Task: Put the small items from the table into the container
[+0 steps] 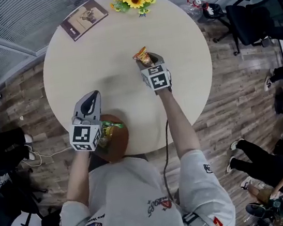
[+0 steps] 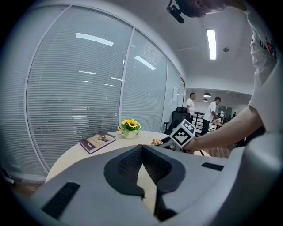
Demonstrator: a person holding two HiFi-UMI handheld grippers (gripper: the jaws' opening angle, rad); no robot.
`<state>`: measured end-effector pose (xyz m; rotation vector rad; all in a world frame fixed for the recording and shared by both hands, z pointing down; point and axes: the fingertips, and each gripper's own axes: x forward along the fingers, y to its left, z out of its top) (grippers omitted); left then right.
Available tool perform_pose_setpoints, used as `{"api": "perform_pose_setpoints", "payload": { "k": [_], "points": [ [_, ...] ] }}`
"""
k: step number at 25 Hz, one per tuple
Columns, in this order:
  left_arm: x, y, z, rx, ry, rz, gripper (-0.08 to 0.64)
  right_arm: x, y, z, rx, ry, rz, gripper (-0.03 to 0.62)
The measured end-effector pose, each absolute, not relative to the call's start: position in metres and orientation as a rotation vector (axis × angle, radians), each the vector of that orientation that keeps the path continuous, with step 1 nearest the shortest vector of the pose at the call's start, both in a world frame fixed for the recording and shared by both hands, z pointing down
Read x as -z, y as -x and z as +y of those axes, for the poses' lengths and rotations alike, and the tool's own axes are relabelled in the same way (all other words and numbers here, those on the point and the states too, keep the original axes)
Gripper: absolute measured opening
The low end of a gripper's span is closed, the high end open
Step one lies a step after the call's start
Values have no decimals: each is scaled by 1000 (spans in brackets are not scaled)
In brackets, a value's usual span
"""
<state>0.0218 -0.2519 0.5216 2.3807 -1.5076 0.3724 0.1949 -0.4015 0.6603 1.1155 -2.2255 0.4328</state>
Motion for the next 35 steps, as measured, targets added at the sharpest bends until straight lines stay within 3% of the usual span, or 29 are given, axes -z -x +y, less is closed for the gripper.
{"api": "perform_pose_setpoints", "payload": {
  "k": [8, 15, 24, 26, 29, 31, 33, 35],
  "points": [
    [-508, 10, -215, -343, -2467, -1444, 3, -589, -107, -233, -422, -1017, -2376, 199],
    [-503, 56, -164, -325, -2522, -1367, 3, -623, -30, -86, -516, -938, -2336, 199],
    [-499, 75, -115, -287, -2582, -1256, 3, -677, -30, -45, -601, -1069, -2172, 204],
    [-496, 75, -111, -275, -2597, -1235, 3, -675, -37, -44, -625, -1132, -2153, 264],
    [-488, 73, -108, -247, -2617, -1211, 3, -641, -46, -43, -621, -1258, -2182, 267],
    [-483, 69, -105, -222, -2621, -1198, 3, -603, -49, -39, -610, -1353, -2235, 206],
    [-478, 63, -101, -199, -2632, -1182, 3, -563, -52, -35, -590, -1459, -2298, 22],
    [-474, 59, -98, -185, -2649, -1165, 3, -529, -51, -33, -620, -1584, -2369, 2]
  ]
}}
